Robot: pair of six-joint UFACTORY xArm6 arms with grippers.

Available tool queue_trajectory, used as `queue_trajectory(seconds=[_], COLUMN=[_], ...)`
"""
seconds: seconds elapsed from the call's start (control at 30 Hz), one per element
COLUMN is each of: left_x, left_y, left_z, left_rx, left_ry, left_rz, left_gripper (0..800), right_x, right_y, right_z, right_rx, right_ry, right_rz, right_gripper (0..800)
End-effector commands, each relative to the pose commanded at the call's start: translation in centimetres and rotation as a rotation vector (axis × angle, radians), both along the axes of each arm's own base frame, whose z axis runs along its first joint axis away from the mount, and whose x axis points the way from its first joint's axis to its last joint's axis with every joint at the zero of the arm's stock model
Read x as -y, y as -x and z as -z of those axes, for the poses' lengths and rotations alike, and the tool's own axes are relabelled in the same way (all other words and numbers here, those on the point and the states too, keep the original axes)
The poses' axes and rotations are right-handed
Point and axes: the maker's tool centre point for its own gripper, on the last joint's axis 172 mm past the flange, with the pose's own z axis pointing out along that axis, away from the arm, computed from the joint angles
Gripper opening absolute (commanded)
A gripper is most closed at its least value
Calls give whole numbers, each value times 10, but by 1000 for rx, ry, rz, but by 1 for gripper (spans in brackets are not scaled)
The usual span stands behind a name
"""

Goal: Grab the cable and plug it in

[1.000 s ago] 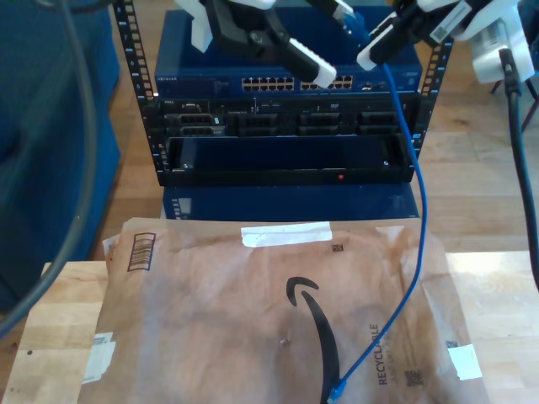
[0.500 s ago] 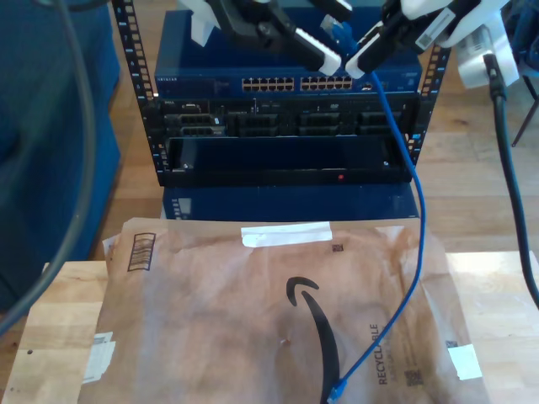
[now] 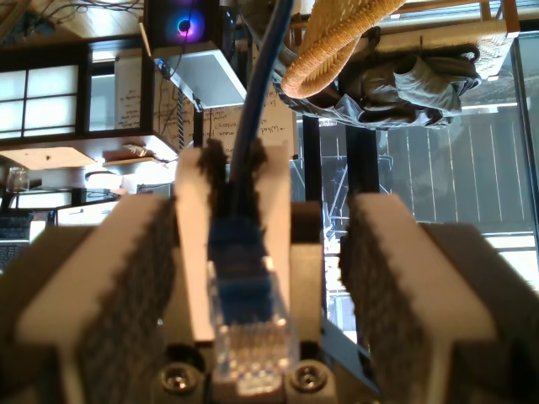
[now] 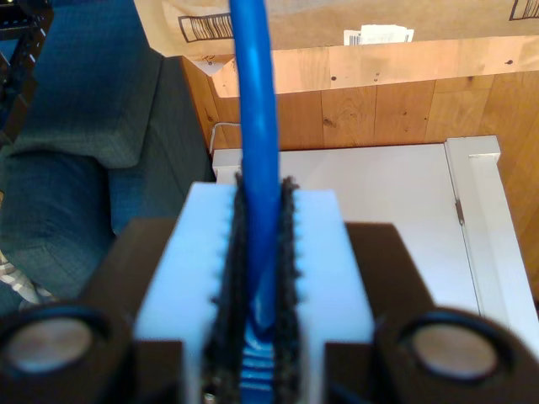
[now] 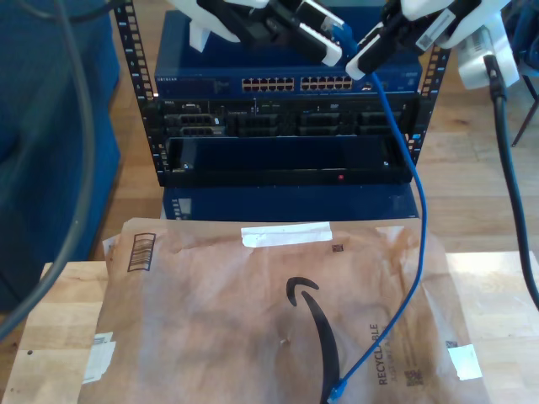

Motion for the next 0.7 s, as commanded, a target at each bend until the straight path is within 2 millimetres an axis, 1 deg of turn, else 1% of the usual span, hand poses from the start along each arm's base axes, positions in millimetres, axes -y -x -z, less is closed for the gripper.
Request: queue_trajectory(seconds=[0.33,0.47,0.53,0.7], left_x=[0,0,0,0], left_y=[1,2,2,3], left_z=[-5,-7,-7,-7], left_rx=[17,25,28,48], left_ry=[6,7,8,11], left_rz=[3,6,7,19], left_gripper=[270,238,207,80], right_x=[0,0,0,0], right_y=[0,0,1,1], right_z=[3,3,2,2], right_rx=[-7,-7,-6,-5], right_ry=[3,3,2,3], right_rz=[0,0,0,-3], right_gripper=[2,2,2,2])
